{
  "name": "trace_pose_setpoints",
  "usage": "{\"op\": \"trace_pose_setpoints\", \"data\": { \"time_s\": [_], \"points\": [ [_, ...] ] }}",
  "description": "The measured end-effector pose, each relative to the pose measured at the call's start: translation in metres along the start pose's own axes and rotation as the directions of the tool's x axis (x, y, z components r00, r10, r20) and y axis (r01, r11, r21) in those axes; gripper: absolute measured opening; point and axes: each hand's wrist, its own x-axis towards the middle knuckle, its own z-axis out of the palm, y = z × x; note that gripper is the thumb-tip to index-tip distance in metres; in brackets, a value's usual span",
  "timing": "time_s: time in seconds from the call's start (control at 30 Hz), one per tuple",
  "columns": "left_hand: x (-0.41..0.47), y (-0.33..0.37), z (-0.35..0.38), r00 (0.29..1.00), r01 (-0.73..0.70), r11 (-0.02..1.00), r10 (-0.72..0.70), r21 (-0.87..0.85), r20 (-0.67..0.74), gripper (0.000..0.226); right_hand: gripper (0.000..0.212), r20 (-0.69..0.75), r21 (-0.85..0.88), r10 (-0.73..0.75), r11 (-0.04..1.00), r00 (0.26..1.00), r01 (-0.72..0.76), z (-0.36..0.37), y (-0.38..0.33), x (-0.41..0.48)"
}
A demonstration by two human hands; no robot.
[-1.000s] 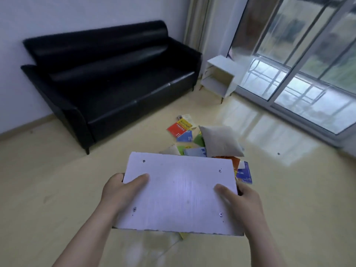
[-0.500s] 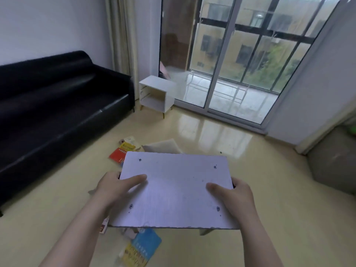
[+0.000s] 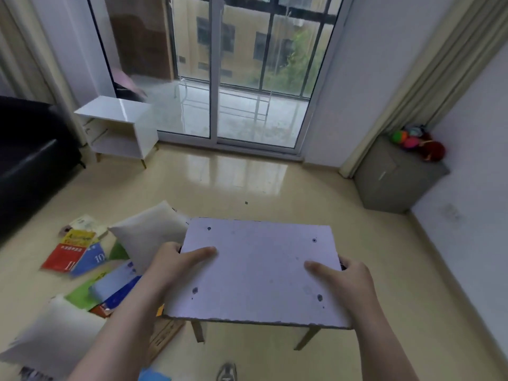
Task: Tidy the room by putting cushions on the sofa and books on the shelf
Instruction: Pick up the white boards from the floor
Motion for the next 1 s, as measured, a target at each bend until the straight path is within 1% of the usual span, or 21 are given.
{"op": "trace_pose_setpoints", "data": {
  "time_s": [0.07, 0.13, 0.23, 0.3, 0.4, 0.47, 0.57, 0.67, 0.8, 0.9, 0.93, 1.0],
  "points": [
    [0.043, 0.015, 0.029, 0.999, 0.009, 1.000, -0.009, 0.001, 0.051, 0.026, 0.019, -0.035, -0.016, 0.024, 1.000, 0.999, -0.024, -0.013, -0.005, 0.043],
    [0.068, 0.027, 0.046, 0.997, 0.011, 1.000, -0.012, 0.018, 0.072, 0.025, 0.021, -0.049, -0.023, 0.029, 0.999, 0.998, -0.030, -0.021, -0.013, 0.071],
    [0.112, 0.060, 0.077, 0.993, 0.018, 0.999, -0.023, 0.046, 0.119, 0.034, 0.021, -0.078, -0.005, 0.039, 0.999, 0.996, -0.039, -0.038, -0.029, 0.121],
    [0.144, 0.087, 0.099, 0.993, 0.020, 0.998, -0.026, 0.058, 0.113, 0.040, 0.023, -0.112, 0.010, 0.049, 0.999, 0.992, -0.049, -0.050, -0.038, 0.157],
    [0.175, 0.124, 0.126, 0.997, -0.005, 0.995, -0.004, 0.098, 0.083, 0.034, 0.025, -0.140, 0.045, 0.061, 0.997, 0.988, -0.055, -0.064, -0.048, 0.199],
    [0.200, 0.143, 0.144, 0.998, -0.010, 0.991, 0.001, 0.136, 0.069, 0.037, 0.024, -0.142, 0.048, 0.049, 0.998, 0.989, -0.042, -0.073, -0.052, 0.229],
    [0.235, 0.172, 0.173, 0.998, -0.015, 0.987, 0.004, 0.162, 0.067, 0.051, 0.024, -0.126, 0.065, 0.051, 0.997, 0.991, -0.043, -0.086, -0.063, 0.279],
    [0.267, 0.197, 0.202, 0.999, -0.022, 0.986, 0.017, 0.163, 0.034, 0.051, 0.023, -0.088, 0.100, 0.055, 0.994, 0.995, -0.046, -0.103, -0.074, 0.333],
    [0.308, 0.233, 0.241, 0.999, -0.042, 0.984, 0.041, 0.173, 0.009, 0.070, 0.023, -0.037, 0.105, 0.026, 0.994, 0.999, -0.022, -0.127, -0.093, 0.406],
    [0.336, 0.258, 0.268, 0.997, -0.069, 0.986, 0.074, 0.149, -0.026, 0.067, 0.024, -0.006, 0.092, -0.013, 0.996, 1.000, 0.014, -0.142, -0.117, 0.462],
    [0.351, 0.263, 0.275, 0.996, -0.059, 0.989, 0.067, 0.135, -0.053, 0.063, 0.024, 0.016, 0.079, -0.023, 0.997, 1.000, 0.022, -0.143, -0.121, 0.487],
    [0.360, 0.271, 0.282, 0.995, -0.063, 0.990, 0.071, 0.125, -0.063, 0.047, 0.025, 0.021, 0.074, -0.027, 0.997, 0.999, 0.026, -0.143, -0.130, 0.505]
  ]
}}
